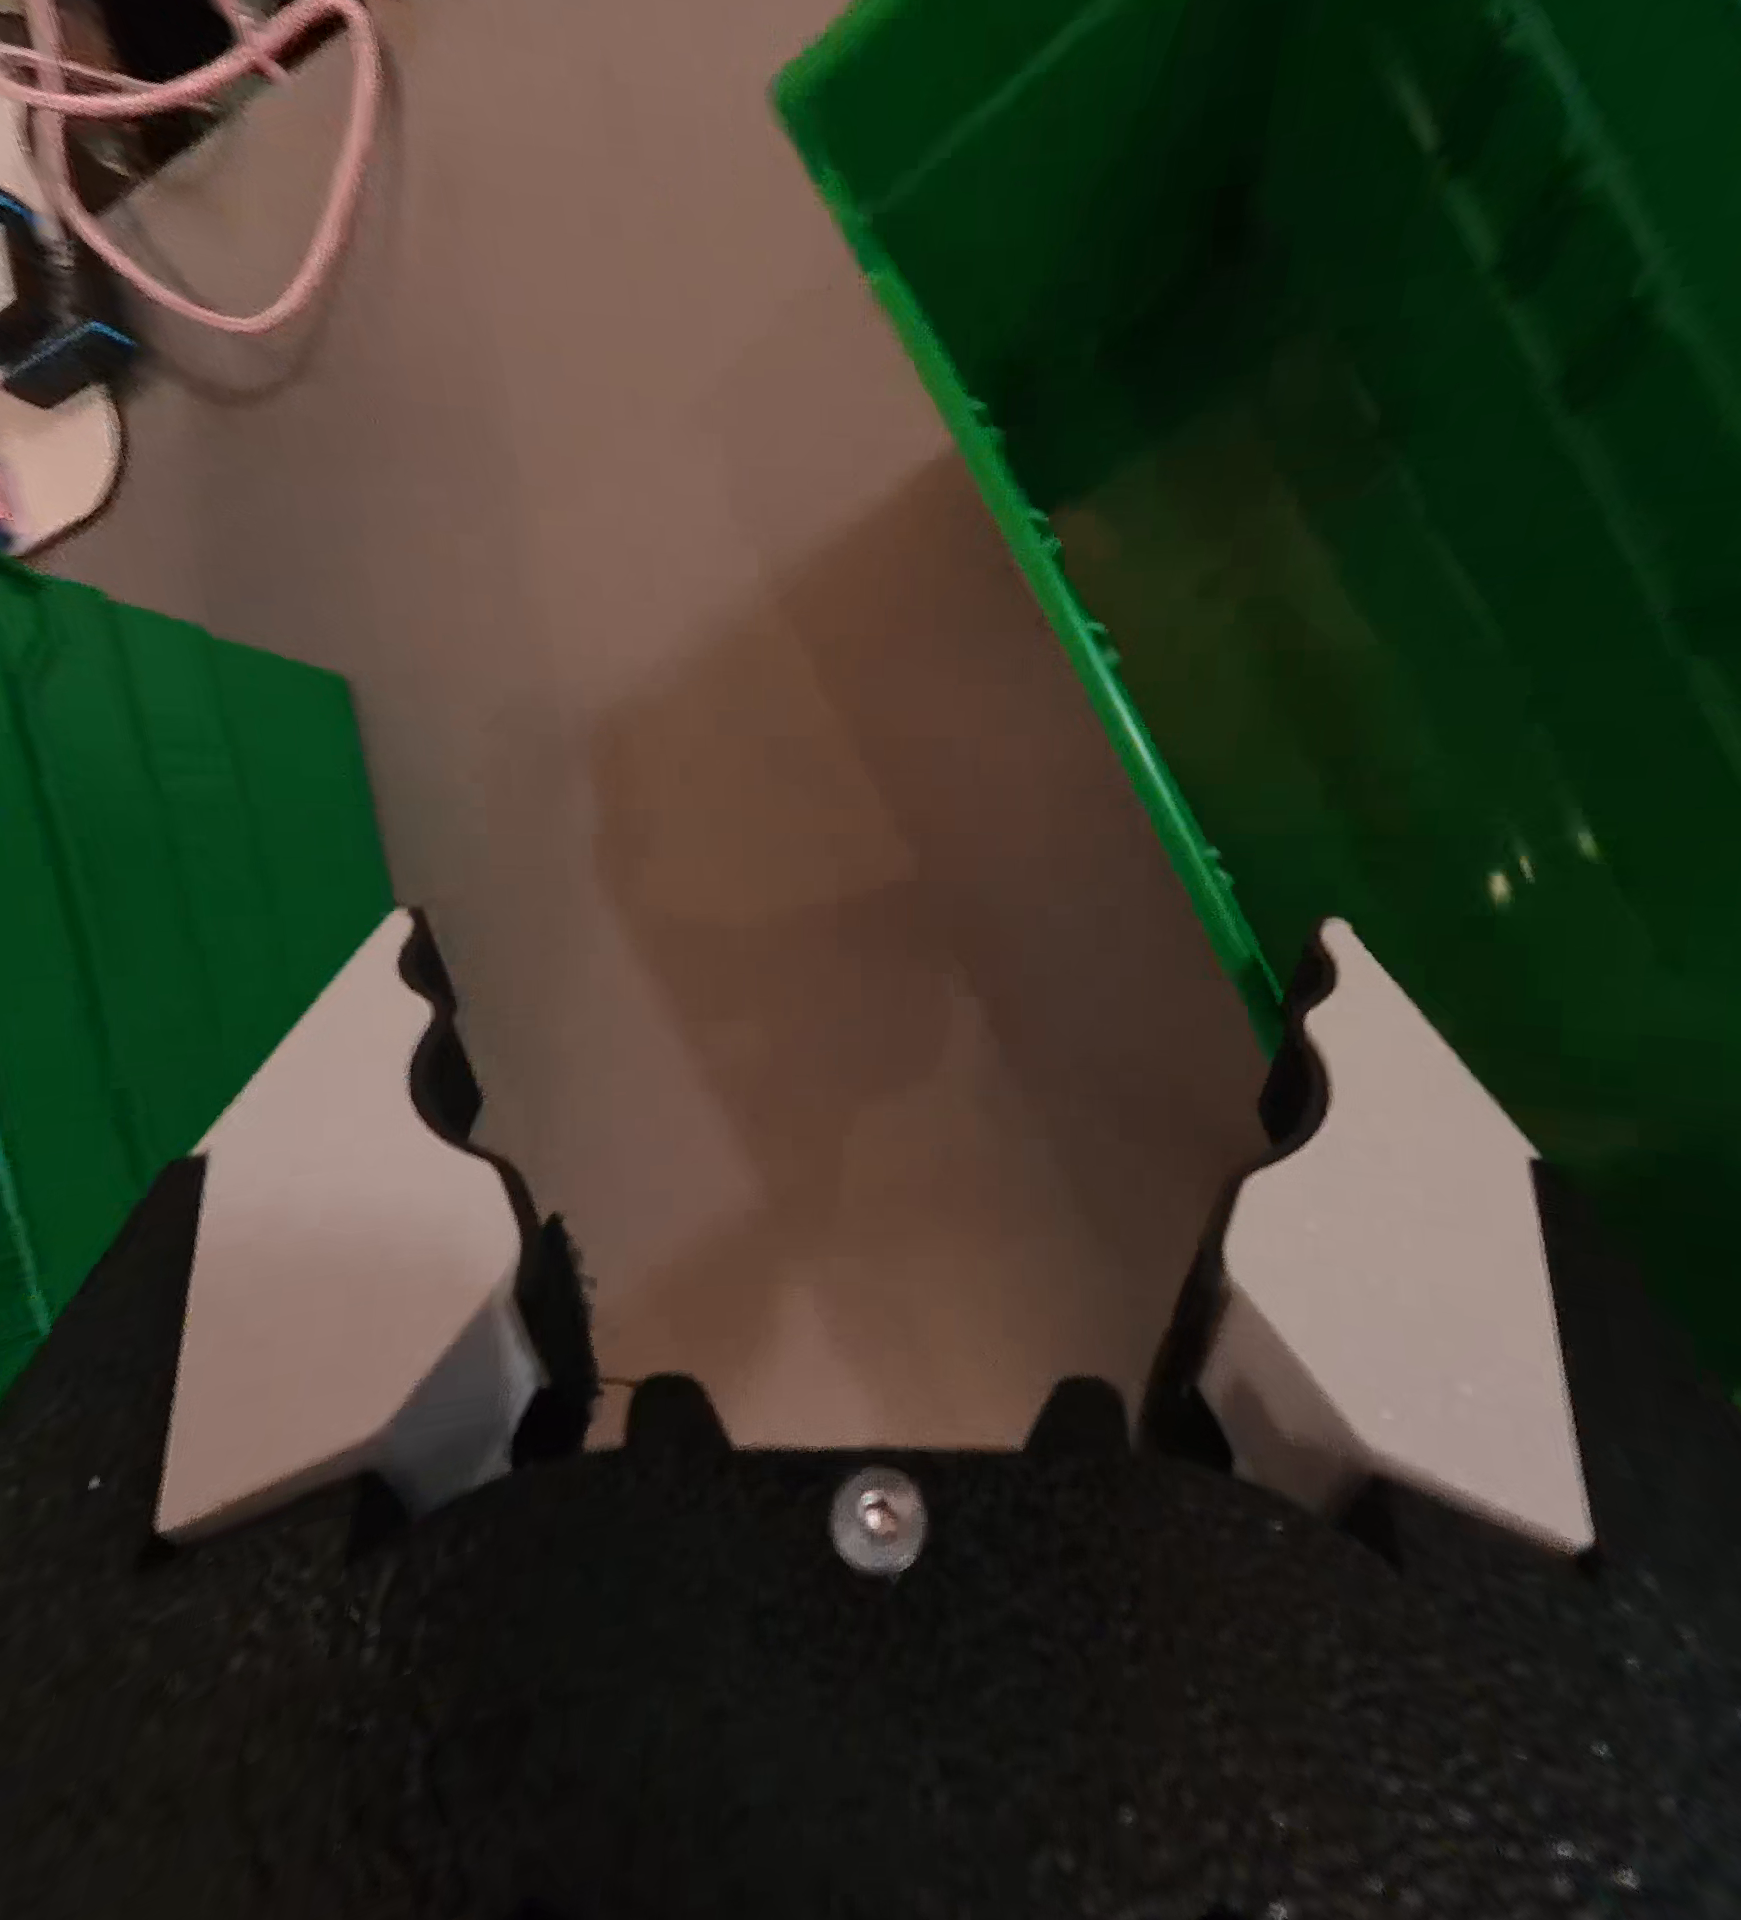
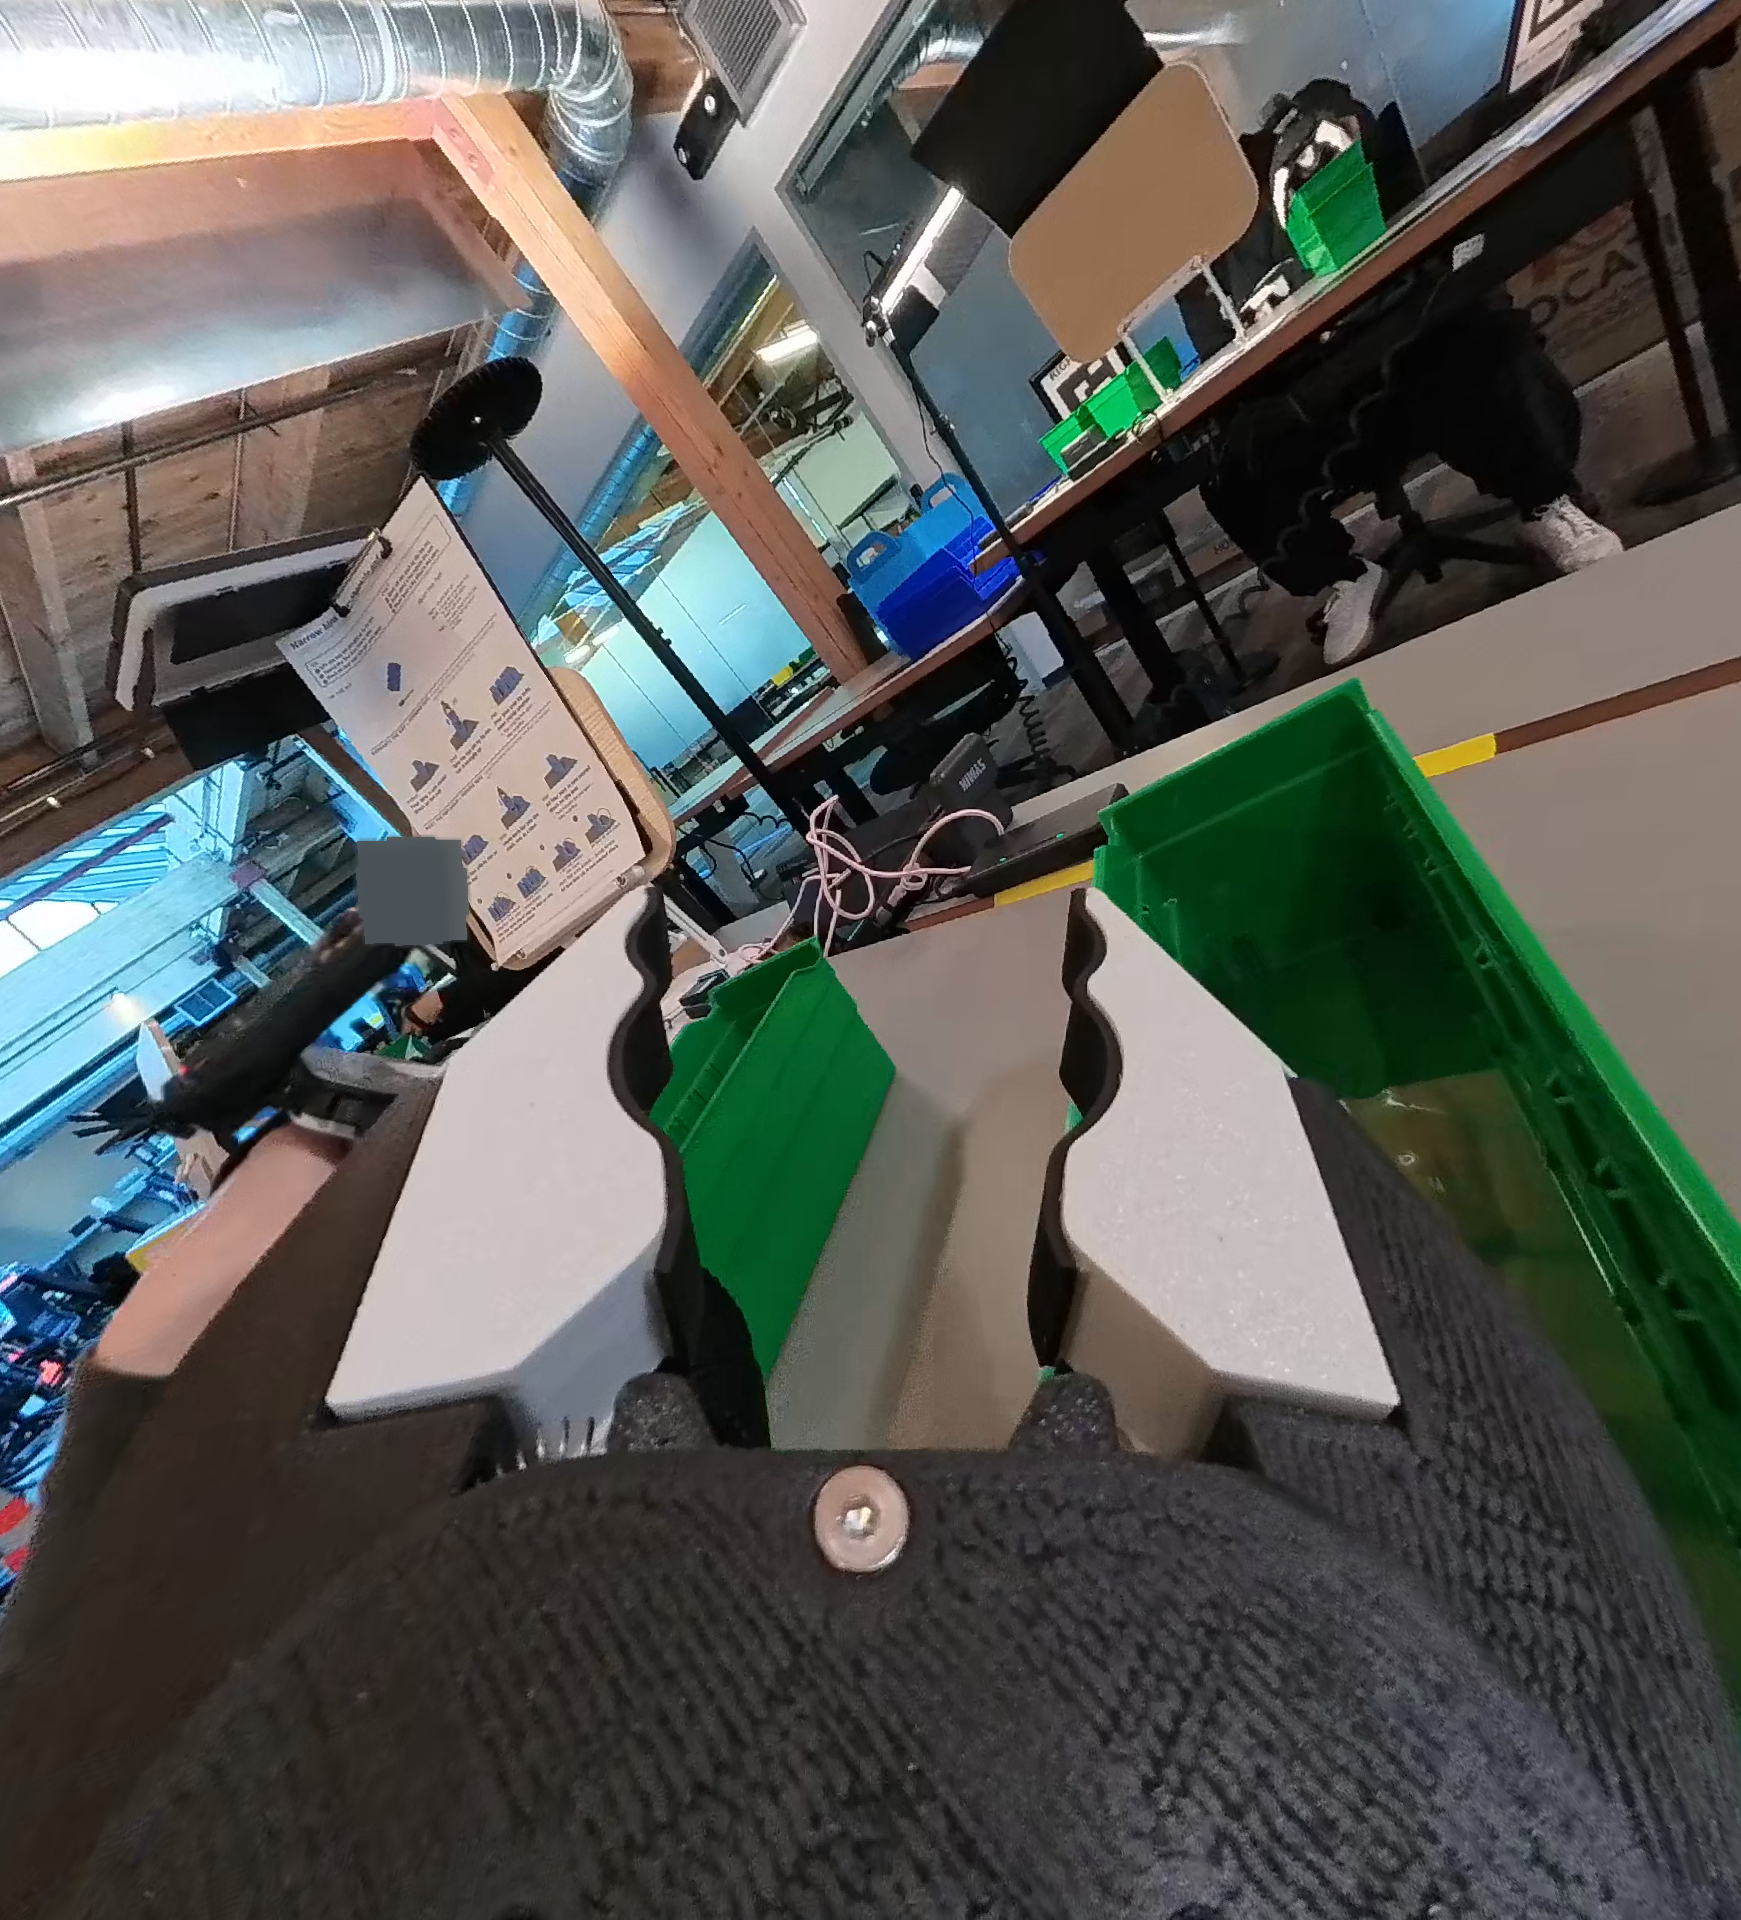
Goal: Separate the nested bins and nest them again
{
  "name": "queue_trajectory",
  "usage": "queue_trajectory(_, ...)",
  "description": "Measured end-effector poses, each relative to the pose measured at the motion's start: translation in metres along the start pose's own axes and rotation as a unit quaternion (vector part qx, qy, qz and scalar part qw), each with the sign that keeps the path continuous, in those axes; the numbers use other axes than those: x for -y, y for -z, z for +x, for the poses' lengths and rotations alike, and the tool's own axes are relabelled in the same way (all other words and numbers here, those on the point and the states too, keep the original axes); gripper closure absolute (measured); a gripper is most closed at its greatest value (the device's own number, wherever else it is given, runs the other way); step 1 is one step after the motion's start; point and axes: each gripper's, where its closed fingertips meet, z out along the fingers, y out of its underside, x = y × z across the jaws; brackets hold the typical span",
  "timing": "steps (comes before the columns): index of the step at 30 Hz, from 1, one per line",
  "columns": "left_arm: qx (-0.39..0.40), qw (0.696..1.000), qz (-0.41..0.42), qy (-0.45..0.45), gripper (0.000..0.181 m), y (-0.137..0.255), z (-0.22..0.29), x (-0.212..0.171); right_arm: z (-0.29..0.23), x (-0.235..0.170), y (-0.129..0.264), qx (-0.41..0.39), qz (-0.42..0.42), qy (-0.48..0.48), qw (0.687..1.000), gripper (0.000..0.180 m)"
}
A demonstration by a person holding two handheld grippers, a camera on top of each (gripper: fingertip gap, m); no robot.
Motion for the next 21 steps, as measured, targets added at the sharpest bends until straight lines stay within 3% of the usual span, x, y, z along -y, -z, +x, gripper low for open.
queue_trajectory(1, 0.01, 1.0, 0.019, 0.016, 0.03, 0.002, -0.01, 0.004, 0.0, 0.0, 0.0, -0.001, 0.0, -0.001, 1.0, 0.104)
queue_trajectory(4, 0.012, 0.991, 0.109, 0.075, 0.045, 0.02, -0.032, 0.028, 0.005, -0.004, -0.001, -0.014, -0.011, -0.002, 1.0, 0.105)
queue_trajectory(5, -0.021, 0.983, 0.153, 0.099, 0.049, 0.029, -0.028, 0.04, 0.006, -0.005, -0.002, -0.017, -0.016, -0.002, 1.0, 0.105)
queue_trajectory(7, -0.133, 0.952, 0.236, 0.14, 0.04, 0.053, -0.003, 0.065, 0.005, -0.007, -0.003, -0.013, -0.02, -0.006, 1.0, 0.106)
queue_trajectory(8, -0.175, 0.941, 0.251, 0.148, 0.026, 0.062, 0.01, 0.072, 0.004, -0.007, -0.003, -0.011, -0.02, -0.008, 1.0, 0.106)
queue_trajectory(14, -0.202, 0.965, 0.057, 0.155, 0.021, 0.019, 0.078, 0.044, 0.004, -0.01, -0.005, -0.013, -0.026, -0.005, 1.0, 0.105)
queue_trajectory(21, -0.162, 0.982, -0.009, 0.097, 0.021, 0.004, 0.11, 0.041, 0.003, -0.02, -0.009, -0.01, -0.054, -0.006, 0.998, 0.105)
